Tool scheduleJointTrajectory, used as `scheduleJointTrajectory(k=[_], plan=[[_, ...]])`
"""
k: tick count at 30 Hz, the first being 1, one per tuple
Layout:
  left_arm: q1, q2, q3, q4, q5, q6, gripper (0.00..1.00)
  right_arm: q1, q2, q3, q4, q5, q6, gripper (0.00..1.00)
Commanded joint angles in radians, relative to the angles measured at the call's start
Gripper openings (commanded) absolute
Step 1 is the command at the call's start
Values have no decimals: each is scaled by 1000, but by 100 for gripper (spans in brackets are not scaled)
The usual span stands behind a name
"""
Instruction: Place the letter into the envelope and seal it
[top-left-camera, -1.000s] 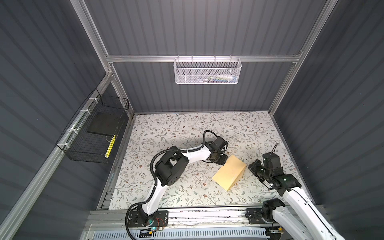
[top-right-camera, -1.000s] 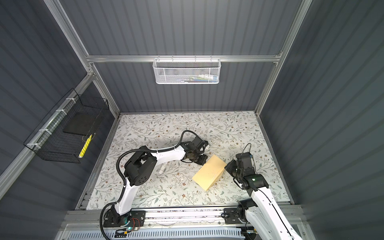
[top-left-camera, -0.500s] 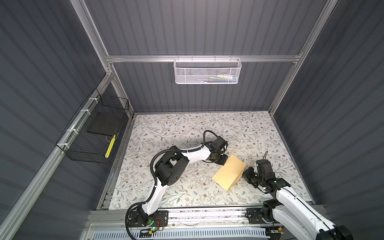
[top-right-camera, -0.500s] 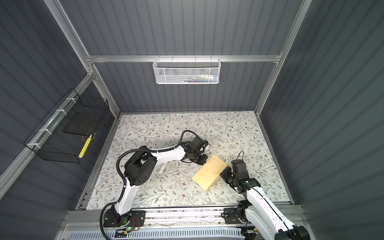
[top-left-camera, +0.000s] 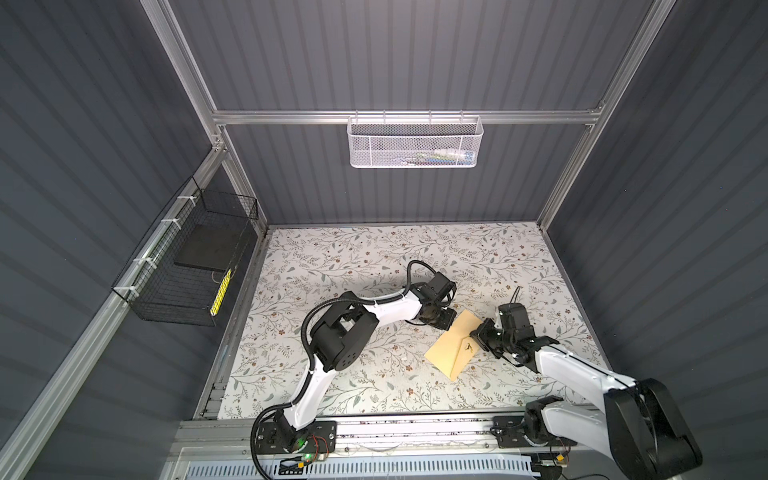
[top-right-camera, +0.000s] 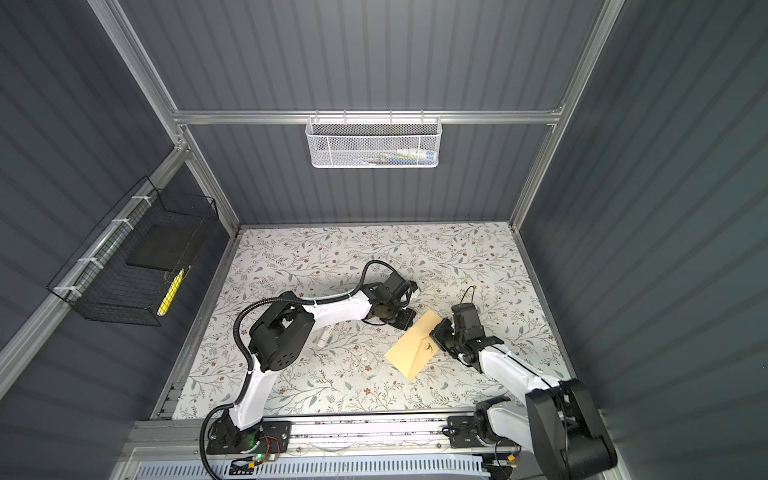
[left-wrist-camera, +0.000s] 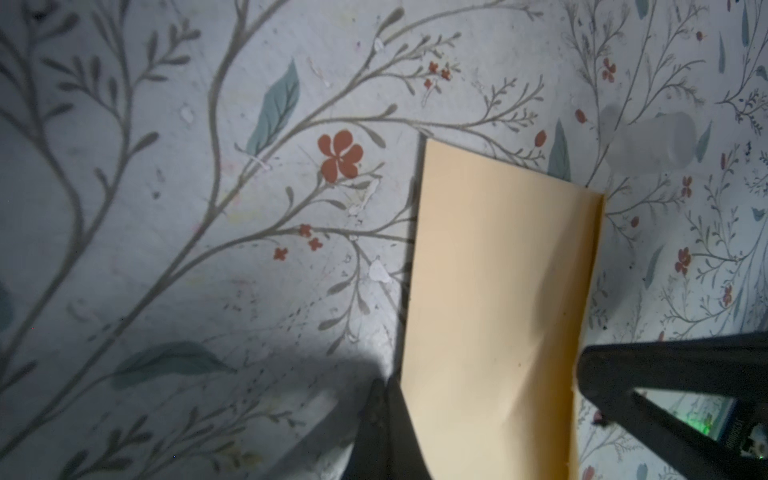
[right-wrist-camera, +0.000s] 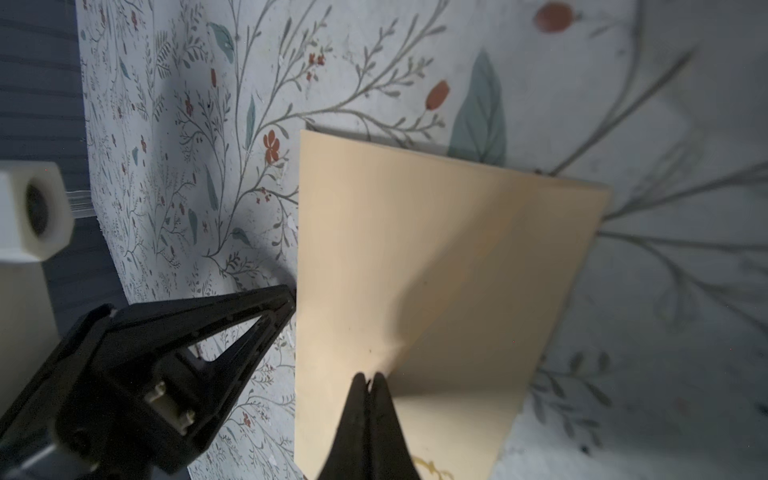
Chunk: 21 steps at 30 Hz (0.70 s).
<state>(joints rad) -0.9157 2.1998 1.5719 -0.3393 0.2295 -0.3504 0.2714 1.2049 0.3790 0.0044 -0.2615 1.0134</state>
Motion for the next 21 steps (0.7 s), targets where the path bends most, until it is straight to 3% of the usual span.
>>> scheduleJointTrajectory(k=[1, 13, 18, 21], plan=[[-6, 83, -23, -98, -13, 21, 0, 22, 69, 25, 21, 8, -16, 0], [-6, 6, 9, -86, -22, -7, 0, 55, 91, -43, 22, 74, 20, 0], [-3, -156, 27, -59, -50, -58, 12, 60, 74, -59, 21, 92, 32, 0], [-3, -217, 19, -51, -3, -100, 18, 67, 76, -59, 23, 103, 33, 0]])
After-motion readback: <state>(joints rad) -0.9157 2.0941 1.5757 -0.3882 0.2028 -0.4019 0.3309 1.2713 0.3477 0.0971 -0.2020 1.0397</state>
